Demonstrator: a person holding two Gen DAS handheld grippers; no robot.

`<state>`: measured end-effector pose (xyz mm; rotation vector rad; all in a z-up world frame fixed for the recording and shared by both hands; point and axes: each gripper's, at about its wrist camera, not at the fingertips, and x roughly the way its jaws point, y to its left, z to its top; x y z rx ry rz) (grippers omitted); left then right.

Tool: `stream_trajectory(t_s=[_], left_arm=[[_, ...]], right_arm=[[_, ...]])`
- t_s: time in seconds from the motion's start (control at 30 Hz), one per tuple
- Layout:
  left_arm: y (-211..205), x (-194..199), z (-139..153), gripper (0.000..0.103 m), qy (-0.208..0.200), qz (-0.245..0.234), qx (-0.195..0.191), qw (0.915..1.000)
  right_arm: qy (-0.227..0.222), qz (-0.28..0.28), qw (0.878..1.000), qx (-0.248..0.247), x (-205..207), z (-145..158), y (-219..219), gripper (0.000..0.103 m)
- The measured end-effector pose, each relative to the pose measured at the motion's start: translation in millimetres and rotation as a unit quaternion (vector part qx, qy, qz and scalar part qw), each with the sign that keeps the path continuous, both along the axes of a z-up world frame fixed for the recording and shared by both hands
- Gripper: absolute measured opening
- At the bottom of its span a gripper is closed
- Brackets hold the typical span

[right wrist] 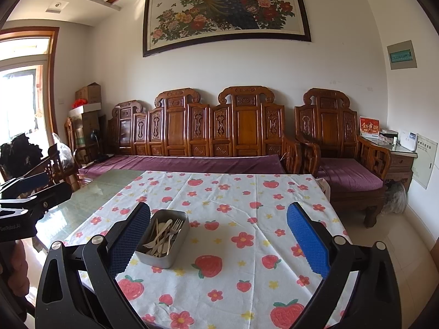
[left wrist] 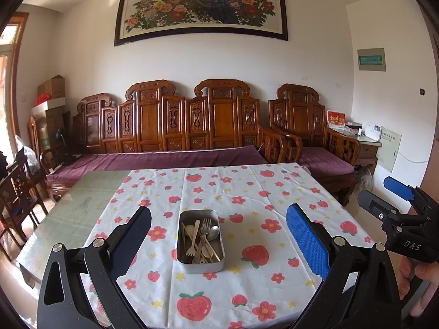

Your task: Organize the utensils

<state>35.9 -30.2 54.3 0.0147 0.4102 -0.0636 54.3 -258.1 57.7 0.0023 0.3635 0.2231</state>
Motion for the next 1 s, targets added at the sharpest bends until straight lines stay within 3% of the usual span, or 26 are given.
stream_trajectory(t_s=[1.0], left_arm=[[0.6, -2.4, -0.3, 0.095, -0.001, 0.003, -0.001, 1.0]], right_arm=[[-0.002, 0.004, 1.0, 0.004, -5.1, 4.0, 9.4, 0.1]])
